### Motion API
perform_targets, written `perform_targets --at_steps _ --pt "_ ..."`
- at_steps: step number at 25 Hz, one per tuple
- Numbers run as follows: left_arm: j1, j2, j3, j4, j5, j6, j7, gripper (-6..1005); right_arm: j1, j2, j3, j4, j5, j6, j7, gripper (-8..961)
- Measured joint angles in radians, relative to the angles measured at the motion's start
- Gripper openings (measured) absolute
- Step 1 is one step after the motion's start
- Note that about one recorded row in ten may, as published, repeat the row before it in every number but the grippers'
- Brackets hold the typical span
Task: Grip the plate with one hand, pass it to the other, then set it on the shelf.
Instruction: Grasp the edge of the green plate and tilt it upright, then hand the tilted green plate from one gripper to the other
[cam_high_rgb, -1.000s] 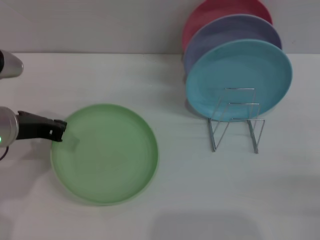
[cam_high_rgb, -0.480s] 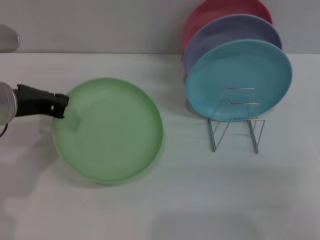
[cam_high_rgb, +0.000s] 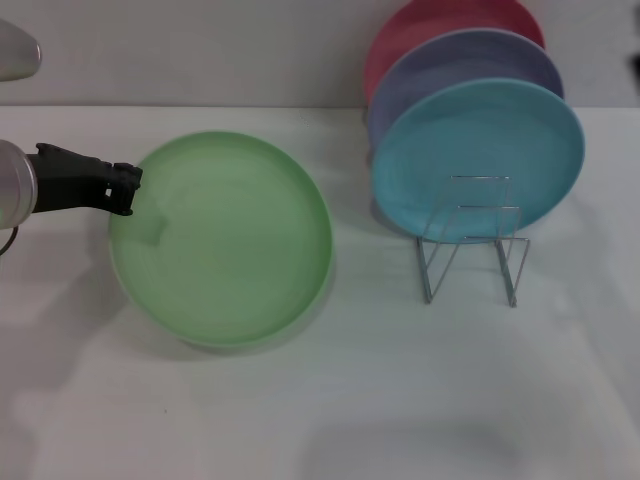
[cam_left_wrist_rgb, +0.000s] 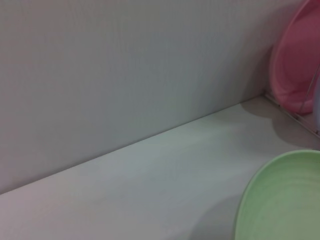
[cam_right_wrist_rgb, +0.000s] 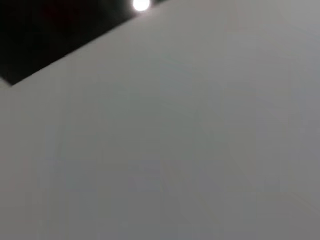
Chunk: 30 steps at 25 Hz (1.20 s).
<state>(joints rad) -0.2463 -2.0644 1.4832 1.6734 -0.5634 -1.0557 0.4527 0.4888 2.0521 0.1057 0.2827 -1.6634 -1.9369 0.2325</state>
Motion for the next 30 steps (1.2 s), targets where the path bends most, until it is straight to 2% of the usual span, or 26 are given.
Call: perform_targets --at_steps 2,4,6,9,12,14,15,16,17,18,21,23,26,27,28,29,30 --pt "0.0 0.0 0.0 0.0 0.003 -0.001 0.0 35 0.042 -0.017 0.001 0.018 -0.036 0.073 0.039 829" --pt "0.0 0.001 0.0 0.0 0.007 -0.002 0.0 35 0.077 -0.046 0.008 0.068 -0.07 0.155 0.058 829" --pt "-0.001 0.001 0.0 0.0 0.007 -0.003 0.0 35 0.115 -0.091 0.029 0.165 -0.084 0.279 0.056 829" --pt "-0.004 0.001 0.0 0.0 0.007 -0.003 0.001 36 0.179 -0.174 0.071 0.326 -0.11 0.504 0.047 828" --pt "-0.007 0.001 -0.001 0.0 0.008 -0.003 0.001 36 0.224 -0.305 0.19 0.558 -0.208 0.81 0.049 828" --pt "-0.009 0.001 -0.009 0.001 0.008 -0.003 0.0 36 0.215 -0.372 0.343 0.724 -0.31 1.083 0.055 827" --pt "-0.01 0.001 -0.012 0.001 0.008 -0.003 0.0 37 0.2 -0.392 0.433 0.808 -0.384 1.243 0.056 827" --pt "-0.01 0.0 -0.013 0.002 0.009 -0.002 0.0 37 0.176 -0.396 0.522 0.88 -0.459 1.376 0.056 825" --pt "-0.011 0.0 -0.014 0.003 0.008 -0.002 0.0 37 0.144 -0.39 0.621 0.957 -0.554 1.539 0.054 824" --pt "-0.012 0.0 -0.014 0.005 0.008 -0.002 0.001 37 0.108 -0.372 0.709 1.039 -0.651 1.695 0.053 822" --pt "-0.012 0.0 -0.014 0.008 0.008 -0.003 0.001 38 0.017 -0.276 0.951 1.264 -0.861 2.155 0.021 817" --pt "-0.012 0.001 -0.013 0.01 0.008 -0.003 0.001 38 -0.016 -0.185 1.119 1.379 -0.915 2.459 -0.08 817" --pt "-0.014 0.001 -0.011 0.011 0.008 -0.001 0.002 38 -0.005 -0.035 1.42 1.42 -0.846 2.834 -0.347 817" --pt "-0.016 0.001 -0.01 0.011 0.008 -0.001 0.002 38 0.015 -0.001 1.512 1.408 -0.807 2.929 -0.423 817" --pt "-0.021 0.001 -0.006 0.011 0.006 0.0 0.003 39 0.039 0.024 1.596 1.389 -0.768 3.007 -0.487 817" --pt "-0.021 0.001 -0.006 0.011 0.006 0.0 0.003 39 0.071 0.023 1.653 1.357 -0.735 3.07 -0.528 817" --pt "-0.023 0.001 -0.006 0.011 0.005 0.0 0.003 39 0.1 0.012 1.687 1.321 -0.704 3.104 -0.549 817"
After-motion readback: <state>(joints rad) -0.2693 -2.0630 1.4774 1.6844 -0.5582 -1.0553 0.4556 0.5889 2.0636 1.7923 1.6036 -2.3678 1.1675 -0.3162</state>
